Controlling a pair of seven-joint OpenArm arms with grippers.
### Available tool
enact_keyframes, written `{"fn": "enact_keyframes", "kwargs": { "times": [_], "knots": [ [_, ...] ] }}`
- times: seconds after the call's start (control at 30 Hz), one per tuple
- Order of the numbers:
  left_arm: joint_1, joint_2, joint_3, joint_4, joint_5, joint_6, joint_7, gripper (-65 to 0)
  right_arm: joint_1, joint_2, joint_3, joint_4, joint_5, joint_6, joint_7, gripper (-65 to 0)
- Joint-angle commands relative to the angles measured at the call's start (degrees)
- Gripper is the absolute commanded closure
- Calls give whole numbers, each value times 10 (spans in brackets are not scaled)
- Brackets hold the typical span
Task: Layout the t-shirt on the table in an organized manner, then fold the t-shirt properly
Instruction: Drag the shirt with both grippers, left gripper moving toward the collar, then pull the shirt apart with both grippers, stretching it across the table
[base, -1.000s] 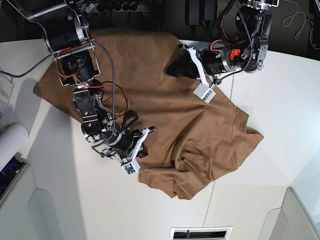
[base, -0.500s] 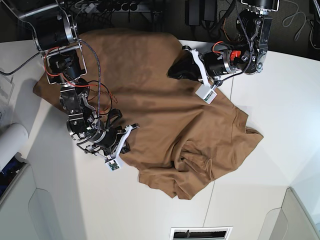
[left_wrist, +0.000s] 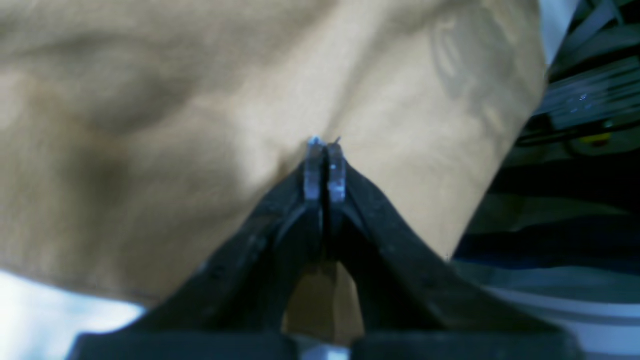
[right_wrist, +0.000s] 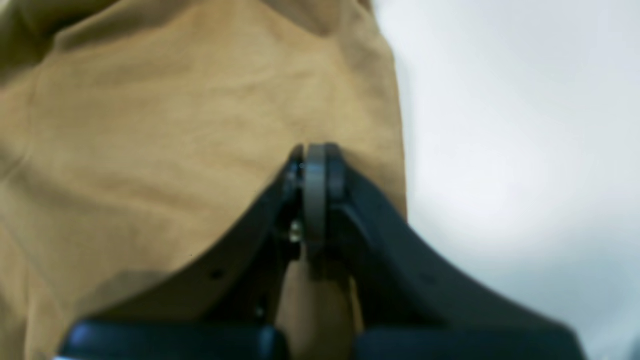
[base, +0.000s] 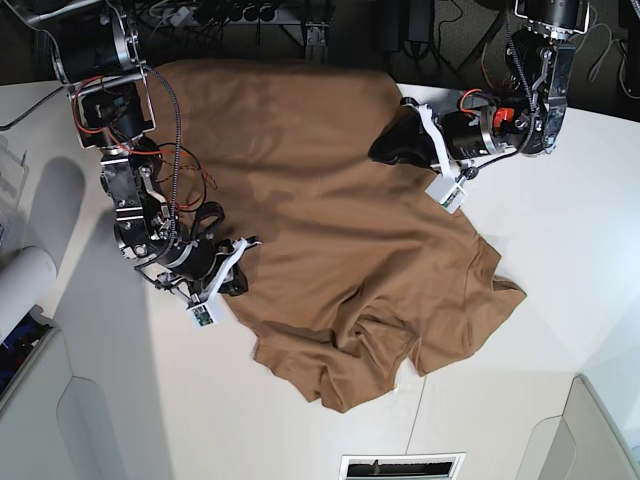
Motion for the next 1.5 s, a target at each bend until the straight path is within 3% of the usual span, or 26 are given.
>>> {"fn": "enact_keyframes", "kwargs": {
  "times": [0.0,0.37,0.53,0.63,0.73,0.83,0.9,1.07,1.23,1.47],
  "knots": [
    [2,-17,-3,-2,68,24,31,0,-5,10,2,10,-13,-4,-28,0],
    [-84,-33,-3,-19,153,37,27,0,-105,16,7,149,-11,-14,-78,0],
    [-138,-32,-3,-95,160,34,-10,0,-155,16,7,217,-10,-41,-86,0],
    [-154,-33,-3,-107,160,24,-18,0,-167,14,8,235,-11,-86,-81,0],
    [-160,-46,-3,-92,127,24,-16,-3,-160,2,16,236,-18,-121,-71,0],
    [-160,-72,-3,-58,78,24,-5,-117,-146,-19,35,236,-21,-120,-66,0],
    [-160,-88,-3,-31,40,24,19,-154,-132,-33,45,236,-21,-120,-65,0],
    [-157,-99,-3,19,-58,24,98,-154,-88,-54,45,236,-22,-120,-57,0],
    [-100,-99,-3,65,-92,24,103,-154,-48,-80,45,211,-35,-120,-54,0],
    [0,-81,-3,111,-99,24,101,-153,31,-99,44,45,-56,-119,-3,0]
  ]
}}
